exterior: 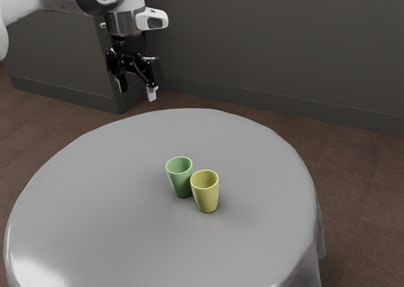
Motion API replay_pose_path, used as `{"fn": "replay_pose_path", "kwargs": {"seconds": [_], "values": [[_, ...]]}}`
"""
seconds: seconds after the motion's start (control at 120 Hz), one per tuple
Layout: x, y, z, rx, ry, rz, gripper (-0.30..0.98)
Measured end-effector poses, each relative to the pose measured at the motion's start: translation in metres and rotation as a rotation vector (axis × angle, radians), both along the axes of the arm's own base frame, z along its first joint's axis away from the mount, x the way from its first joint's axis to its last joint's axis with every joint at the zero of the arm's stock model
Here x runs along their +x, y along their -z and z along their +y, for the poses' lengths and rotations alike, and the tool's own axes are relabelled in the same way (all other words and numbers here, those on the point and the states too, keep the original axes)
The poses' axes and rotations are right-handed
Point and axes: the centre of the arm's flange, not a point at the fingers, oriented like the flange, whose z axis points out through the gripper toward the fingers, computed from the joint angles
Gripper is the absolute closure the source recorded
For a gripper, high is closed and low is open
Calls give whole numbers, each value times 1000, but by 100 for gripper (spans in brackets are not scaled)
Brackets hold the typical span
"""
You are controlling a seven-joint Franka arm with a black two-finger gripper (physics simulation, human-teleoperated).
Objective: Place the right cup onto the left cup
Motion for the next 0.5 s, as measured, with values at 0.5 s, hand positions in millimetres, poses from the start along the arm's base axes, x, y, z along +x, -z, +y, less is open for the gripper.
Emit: {"fn": "replay_pose_path", "kwargs": {"seconds": [0.5], "values": [[15,39,-11,2,21,50,0]]}}
